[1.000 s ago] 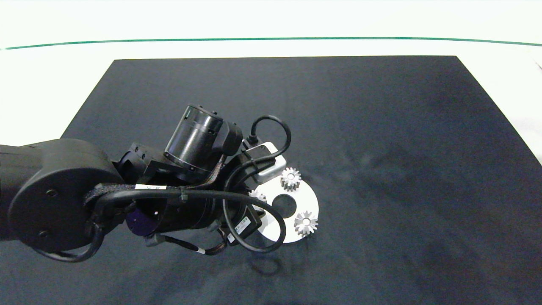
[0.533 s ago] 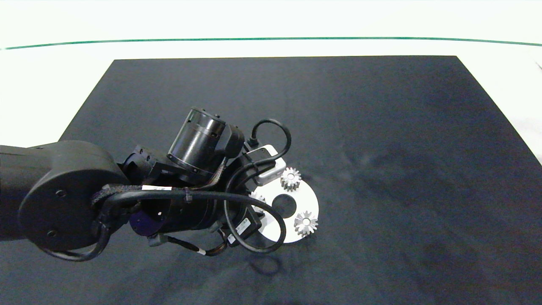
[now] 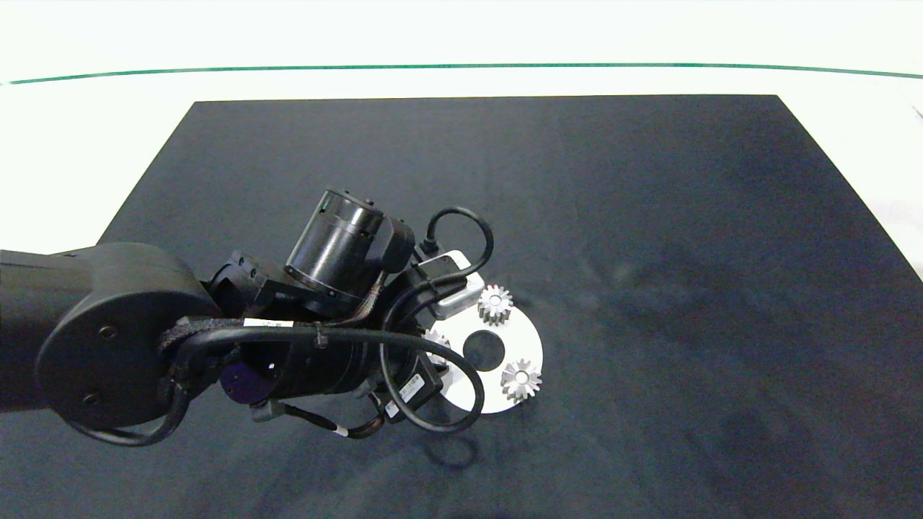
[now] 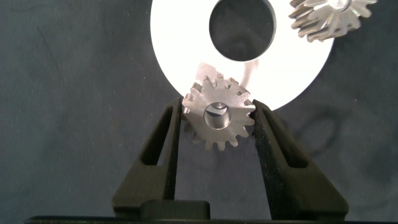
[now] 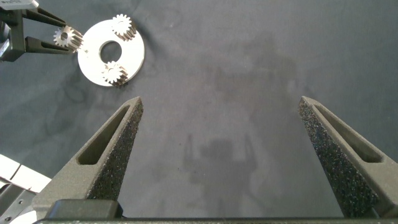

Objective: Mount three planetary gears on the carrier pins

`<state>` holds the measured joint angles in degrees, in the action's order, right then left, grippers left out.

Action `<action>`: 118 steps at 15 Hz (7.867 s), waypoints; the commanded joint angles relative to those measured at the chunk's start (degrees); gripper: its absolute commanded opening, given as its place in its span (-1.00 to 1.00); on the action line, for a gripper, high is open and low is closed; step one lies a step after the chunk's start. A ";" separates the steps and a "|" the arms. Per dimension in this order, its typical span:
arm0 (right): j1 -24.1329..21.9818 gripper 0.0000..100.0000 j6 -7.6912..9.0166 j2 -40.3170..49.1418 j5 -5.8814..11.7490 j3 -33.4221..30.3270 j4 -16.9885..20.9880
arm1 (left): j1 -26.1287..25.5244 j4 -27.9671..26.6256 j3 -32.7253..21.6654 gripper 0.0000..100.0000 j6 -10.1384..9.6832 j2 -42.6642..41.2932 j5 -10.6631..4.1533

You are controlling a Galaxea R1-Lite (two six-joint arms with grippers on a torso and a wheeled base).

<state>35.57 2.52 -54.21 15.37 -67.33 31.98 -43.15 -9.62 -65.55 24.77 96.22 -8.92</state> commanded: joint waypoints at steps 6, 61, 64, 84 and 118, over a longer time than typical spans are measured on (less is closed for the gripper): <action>0.02 1.00 0.03 -0.28 0.10 0.00 0.19 | 0.09 0.04 -0.72 -0.44 0.37 0.90 -0.13; 0.11 1.00 0.20 -0.63 -0.08 0.00 0.10 | -0.09 -12.27 -8.46 -0.44 5.81 3.01 -1.36; 0.11 1.00 0.20 -0.63 -0.08 0.00 0.10 | -0.18 -12.35 -9.07 -0.44 5.81 3.01 -1.36; 0.11 1.00 0.20 -0.37 -0.17 0.00 0.10 | -0.53 -12.44 -9.86 -0.44 6.34 4.68 -2.59; 0.11 1.00 0.20 -0.02 -0.43 -0.17 0.02 | -1.85 -24.13 -18.74 -0.44 7.48 6.96 -5.93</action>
<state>35.66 2.69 -54.25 14.87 -67.45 31.81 -44.95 -33.57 -84.29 32.09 103.00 -14.76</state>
